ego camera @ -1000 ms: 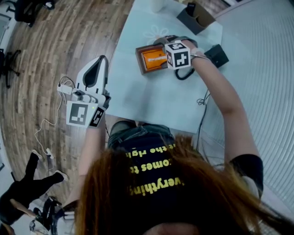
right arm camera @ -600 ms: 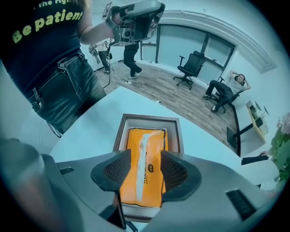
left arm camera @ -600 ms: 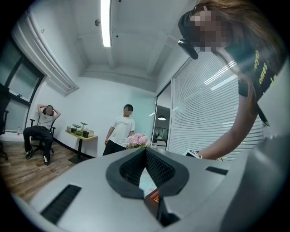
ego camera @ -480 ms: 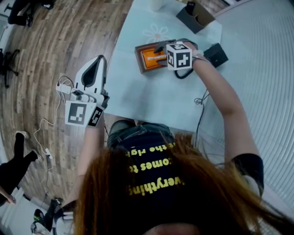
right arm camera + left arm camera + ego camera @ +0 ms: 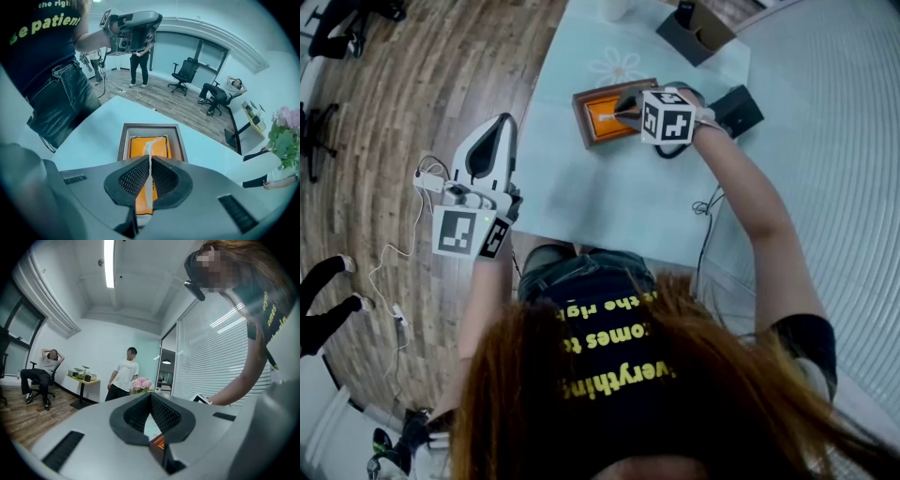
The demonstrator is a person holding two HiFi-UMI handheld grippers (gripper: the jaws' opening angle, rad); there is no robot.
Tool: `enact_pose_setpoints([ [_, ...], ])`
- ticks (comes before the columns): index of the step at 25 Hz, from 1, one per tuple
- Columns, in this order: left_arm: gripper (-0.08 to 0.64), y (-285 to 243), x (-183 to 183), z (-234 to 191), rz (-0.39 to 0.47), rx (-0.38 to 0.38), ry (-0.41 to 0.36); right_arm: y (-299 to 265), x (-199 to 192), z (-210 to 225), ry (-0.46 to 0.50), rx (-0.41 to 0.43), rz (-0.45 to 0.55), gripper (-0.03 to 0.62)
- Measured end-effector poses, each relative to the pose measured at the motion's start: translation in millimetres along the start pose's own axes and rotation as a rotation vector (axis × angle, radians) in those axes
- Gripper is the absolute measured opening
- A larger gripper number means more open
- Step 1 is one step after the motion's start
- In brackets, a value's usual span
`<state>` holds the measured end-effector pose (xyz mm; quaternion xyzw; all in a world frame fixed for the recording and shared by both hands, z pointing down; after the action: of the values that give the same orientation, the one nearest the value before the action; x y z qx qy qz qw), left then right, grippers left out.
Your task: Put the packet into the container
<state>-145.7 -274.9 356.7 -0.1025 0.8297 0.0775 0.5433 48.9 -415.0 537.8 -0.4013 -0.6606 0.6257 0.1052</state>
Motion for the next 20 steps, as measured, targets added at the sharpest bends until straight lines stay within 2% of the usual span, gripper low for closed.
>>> enact_pose_setpoints([
  [5,0.002,-0.5,-0.4,0.8,0.000,-0.001,-0.004,12.8,5.1,7.1,-0.100,-0.107,0.067,0.025],
  [8,0.002,-2.1,-0.1,1.8,-0.003,-0.007,-0.010,22.0,8.9,9.3,-0.212,-0.196,0.140,0.023],
  [12,0.002,-7.2,-0.5,4.4,-0.007,-0.024,-0.012,35.7,12.0,10.2,-0.379,-0.322,0.271,0.023],
  [20,0.002,-19.5,0.5,12.6,-0.017,-0.080,-0.028,76.9,29.7,5.2,-0.649,-0.574,0.542,0.023],
])
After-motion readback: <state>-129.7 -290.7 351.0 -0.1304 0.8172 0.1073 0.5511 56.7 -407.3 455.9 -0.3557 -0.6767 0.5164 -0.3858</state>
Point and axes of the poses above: the fingertips, and each gripper's own axes: y backward along the fingers, z to its right, x out of its top, the point moved 5 cm from there along y, backward along the fingers, and after that the axes turned 13 degrees about y, right-handed, at the moved point
